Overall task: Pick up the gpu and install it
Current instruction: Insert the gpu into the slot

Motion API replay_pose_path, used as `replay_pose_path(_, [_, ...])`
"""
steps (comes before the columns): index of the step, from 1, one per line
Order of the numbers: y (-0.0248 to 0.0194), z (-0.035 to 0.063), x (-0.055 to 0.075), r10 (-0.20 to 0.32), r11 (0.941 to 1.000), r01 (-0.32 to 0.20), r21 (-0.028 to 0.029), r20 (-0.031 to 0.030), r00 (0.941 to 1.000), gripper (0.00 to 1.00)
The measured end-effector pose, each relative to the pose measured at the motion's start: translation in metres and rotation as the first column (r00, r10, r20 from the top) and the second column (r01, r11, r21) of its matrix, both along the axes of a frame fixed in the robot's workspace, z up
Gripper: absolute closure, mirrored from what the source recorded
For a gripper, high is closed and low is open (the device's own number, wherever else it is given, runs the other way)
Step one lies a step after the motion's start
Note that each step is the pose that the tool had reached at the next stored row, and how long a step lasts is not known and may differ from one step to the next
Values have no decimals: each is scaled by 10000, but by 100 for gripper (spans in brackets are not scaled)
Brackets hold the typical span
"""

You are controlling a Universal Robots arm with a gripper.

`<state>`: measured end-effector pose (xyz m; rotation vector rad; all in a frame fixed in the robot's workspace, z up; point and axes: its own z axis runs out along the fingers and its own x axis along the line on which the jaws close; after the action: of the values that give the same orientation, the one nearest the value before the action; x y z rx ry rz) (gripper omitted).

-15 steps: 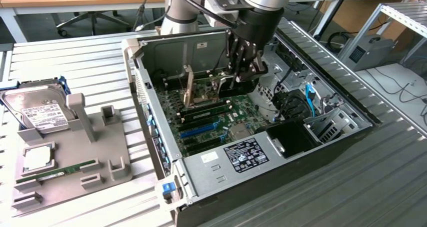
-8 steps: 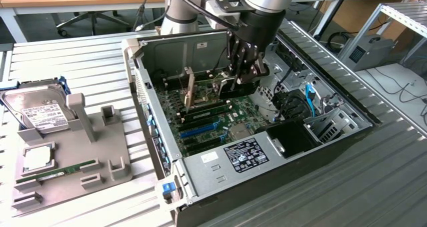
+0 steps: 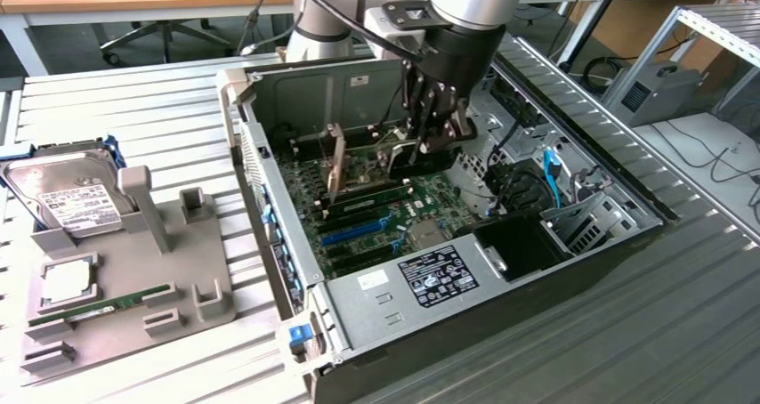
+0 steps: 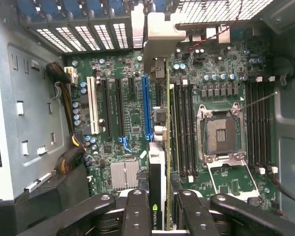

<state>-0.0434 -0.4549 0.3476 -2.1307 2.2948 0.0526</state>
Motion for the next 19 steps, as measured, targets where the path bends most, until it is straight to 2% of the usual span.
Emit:
replay_pose_path(2, [0,-30,-14,34,10000,-34,1,41,10000,73])
replay_pose_path(5, [0,-81,-37,97,10000,-97,1,66,9999,73])
replay_pose_path(19, [-1,-322,-138,310,9995,-310,0,69,9995,73])
